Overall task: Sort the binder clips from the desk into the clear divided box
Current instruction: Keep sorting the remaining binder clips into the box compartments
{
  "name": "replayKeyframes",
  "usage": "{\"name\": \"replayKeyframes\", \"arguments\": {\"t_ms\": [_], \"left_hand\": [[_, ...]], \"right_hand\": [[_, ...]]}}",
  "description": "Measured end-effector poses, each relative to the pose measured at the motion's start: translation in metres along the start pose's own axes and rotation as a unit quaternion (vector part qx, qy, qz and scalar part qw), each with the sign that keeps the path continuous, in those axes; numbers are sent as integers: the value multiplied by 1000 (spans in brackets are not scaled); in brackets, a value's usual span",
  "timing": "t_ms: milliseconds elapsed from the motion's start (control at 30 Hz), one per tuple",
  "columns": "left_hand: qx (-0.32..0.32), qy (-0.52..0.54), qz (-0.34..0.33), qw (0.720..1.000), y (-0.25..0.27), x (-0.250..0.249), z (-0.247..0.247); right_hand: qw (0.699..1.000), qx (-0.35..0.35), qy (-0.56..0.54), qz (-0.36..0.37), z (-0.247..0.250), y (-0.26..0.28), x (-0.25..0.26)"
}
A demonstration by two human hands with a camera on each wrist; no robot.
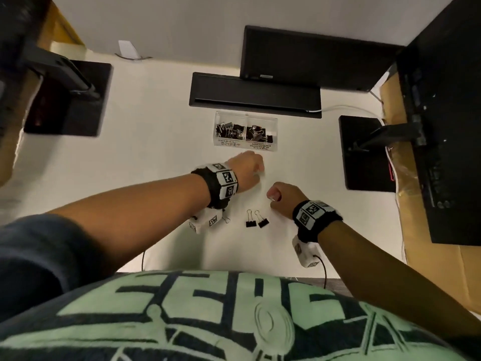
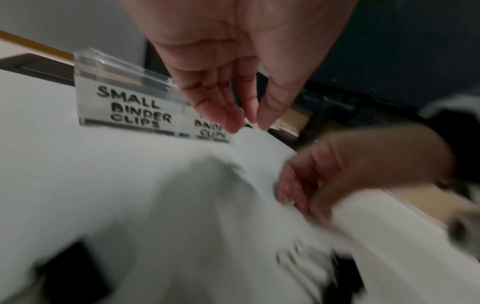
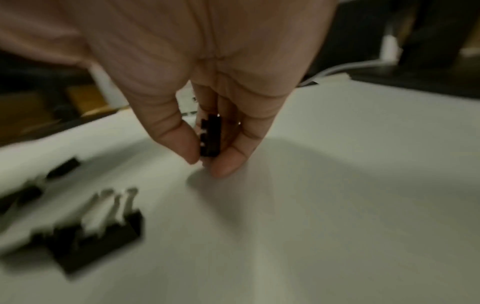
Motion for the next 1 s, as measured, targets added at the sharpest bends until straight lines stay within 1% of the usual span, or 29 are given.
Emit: {"name": "replayKeyframes", "arguments": {"t_ms": [67, 100, 167, 200, 267, 367, 467, 633, 733, 833, 900, 1000], "left_hand": [[76, -41, -27, 996, 22, 5, -24], [106, -64, -35, 992, 31, 8, -36], [148, -102, -38, 983, 46, 13, -56], [157, -115, -38, 980, 52, 15, -65], [157, -126, -39, 979, 59, 19, -76], [147, -133, -33, 979, 62, 25, -82], [128, -132, -36, 982, 62, 28, -82], [104, -107, -29, 988, 61, 33, -78], [71, -78, -43, 994, 63, 33, -72], [31, -28, -41, 998, 63, 35, -61], [1, 10, -26, 1000, 63, 38, -47], [-58, 51, 27, 997, 64, 53, -24]], "right_hand": [[994, -5, -103, -39, 4, -3, -2], [987, 4, -151, -55, 6, -3, -2], [975, 31, -209, -74, 7, -2, 1], [973, 44, -212, -73, 7, -1, 3], [981, 69, -173, -57, 5, 1, 7], [993, 104, -47, -19, -4, 6, 15], [988, 112, 101, 29, -15, 11, 21], [980, 98, 166, 48, -30, 16, 24], [979, 78, 178, 68, -35, 18, 30], [982, 65, 159, 78, -38, 18, 32], [988, 58, 124, 66, -39, 15, 32], [997, 38, 28, 58, -40, 12, 36]]}}
Point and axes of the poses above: each hand's wrist, its own y-axis away from the middle knuckle, its own z-axis out of the back of the hand, x = y × z, the point moved 3 cm from there along -y, towards the middle knuckle, and after that the axes turned 9 degrees about y, right-handed, at the moved point
